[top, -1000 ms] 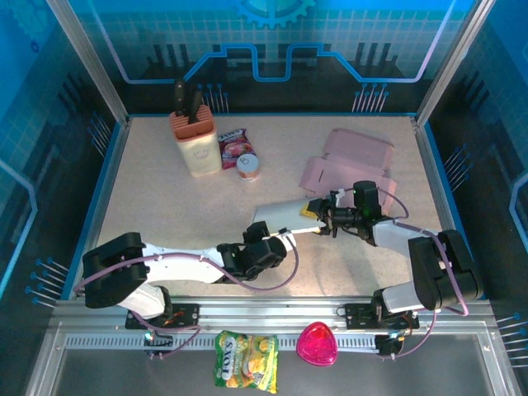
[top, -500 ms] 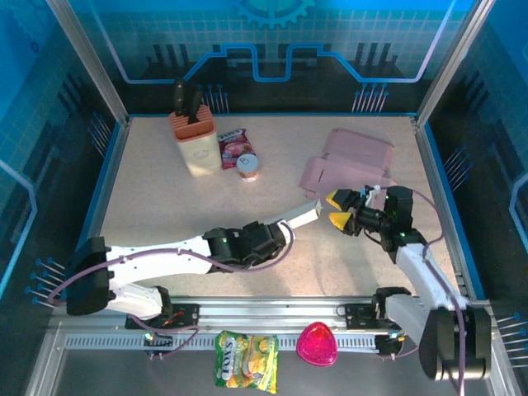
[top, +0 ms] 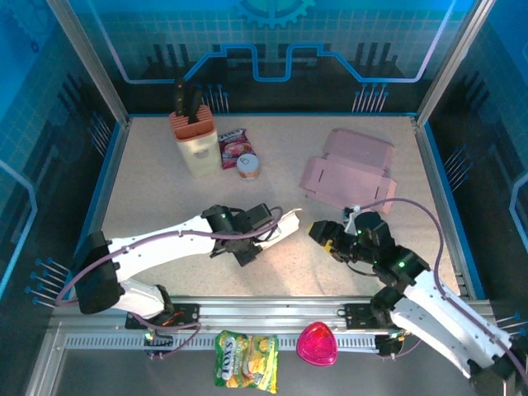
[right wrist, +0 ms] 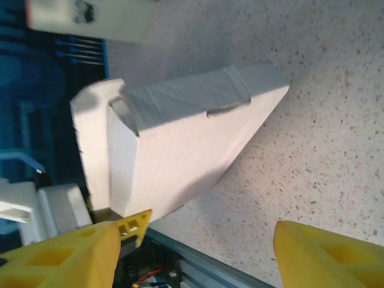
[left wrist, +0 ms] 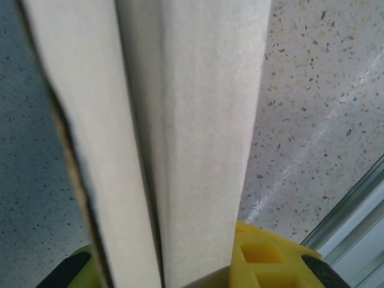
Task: Fold the paper box
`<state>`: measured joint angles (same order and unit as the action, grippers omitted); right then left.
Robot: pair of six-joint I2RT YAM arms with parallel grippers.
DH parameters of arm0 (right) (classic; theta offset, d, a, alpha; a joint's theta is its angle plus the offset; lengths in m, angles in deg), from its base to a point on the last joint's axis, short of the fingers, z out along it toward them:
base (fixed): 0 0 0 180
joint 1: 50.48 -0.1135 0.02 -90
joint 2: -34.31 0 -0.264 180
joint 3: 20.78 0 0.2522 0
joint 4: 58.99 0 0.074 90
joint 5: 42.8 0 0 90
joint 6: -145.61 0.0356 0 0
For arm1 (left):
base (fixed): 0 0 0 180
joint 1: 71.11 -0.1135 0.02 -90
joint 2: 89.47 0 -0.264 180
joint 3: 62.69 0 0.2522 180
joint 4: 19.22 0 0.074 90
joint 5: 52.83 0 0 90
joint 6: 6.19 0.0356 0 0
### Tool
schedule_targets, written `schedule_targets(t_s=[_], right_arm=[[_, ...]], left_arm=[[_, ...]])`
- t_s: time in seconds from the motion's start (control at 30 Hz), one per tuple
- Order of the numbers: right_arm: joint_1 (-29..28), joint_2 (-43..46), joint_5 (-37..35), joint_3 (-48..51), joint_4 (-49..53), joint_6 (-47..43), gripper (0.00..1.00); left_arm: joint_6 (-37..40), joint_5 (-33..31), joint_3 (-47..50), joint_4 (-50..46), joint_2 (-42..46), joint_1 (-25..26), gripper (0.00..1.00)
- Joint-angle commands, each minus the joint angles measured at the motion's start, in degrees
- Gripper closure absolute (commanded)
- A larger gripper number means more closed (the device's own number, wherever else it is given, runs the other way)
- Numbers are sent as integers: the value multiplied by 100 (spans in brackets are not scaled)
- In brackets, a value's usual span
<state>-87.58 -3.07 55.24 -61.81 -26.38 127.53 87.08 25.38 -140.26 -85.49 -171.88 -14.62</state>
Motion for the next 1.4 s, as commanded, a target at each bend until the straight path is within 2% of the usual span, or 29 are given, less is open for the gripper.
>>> schedule_targets(t_s=[0.0,0.17,0.37,0.5,0.7,0.93,1.13,1.27,1.37], right_arm=[[-568,-390,-993,-163,-485,374,30],[-1113,-931,-1435,-217,-1024,624,29],[-1086,-1192,-1585,-392,-1235,637,25],[-838,-1574,-1239,-365,-1639,824,26],[-716,-2079,-1058,-457,-1708,981,33],[-533,-2430,-961,-350,-1540,1200,33],[-498,-2653,-912,-406,-1305,1243,45],[-506,-2692,-869,-392,-1348,1283,48],[-517,-2580,-929,-428,-1251,1240,49]], left_arm=[[24,689,-324,-542,-256,-141,77],[108,859,-620,-640,-538,-284,75],[313,986,-813,-659,-734,-406,73],[400,979,-932,-620,-838,-471,72],[442,872,-999,-552,-917,-499,67],[449,720,-951,-390,-888,-499,61],[412,573,-823,-54,-576,-499,56],[412,609,-756,13,-561,-499,56],[412,600,-734,22,-625,-490,61]])
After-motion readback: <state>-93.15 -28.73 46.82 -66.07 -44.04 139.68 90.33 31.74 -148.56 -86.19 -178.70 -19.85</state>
